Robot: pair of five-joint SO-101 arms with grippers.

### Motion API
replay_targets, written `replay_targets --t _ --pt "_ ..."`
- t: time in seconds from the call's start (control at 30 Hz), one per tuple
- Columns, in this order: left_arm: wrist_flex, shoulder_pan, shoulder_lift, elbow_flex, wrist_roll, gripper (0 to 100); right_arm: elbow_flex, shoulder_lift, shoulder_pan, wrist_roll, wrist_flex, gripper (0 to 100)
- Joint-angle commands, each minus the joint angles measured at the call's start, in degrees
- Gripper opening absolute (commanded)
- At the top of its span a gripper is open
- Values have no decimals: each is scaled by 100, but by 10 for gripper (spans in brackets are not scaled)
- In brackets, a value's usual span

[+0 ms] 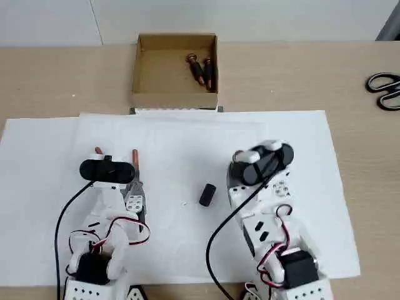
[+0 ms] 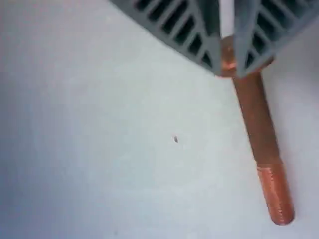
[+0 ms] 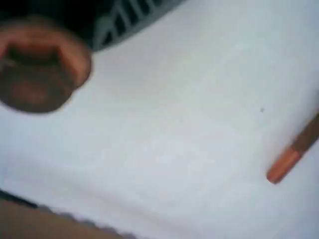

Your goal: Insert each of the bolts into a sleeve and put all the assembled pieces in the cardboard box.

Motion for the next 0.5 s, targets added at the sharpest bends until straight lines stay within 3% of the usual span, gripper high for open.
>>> replay_targets --t 0.0,0.47 --pt "-158 -26 -53 -31 -35 6 -1275 1437 57 -26 -558 3" --pt "-158 -26 -53 -31 -35 6 -6681 8426 57 334 -2229 3"
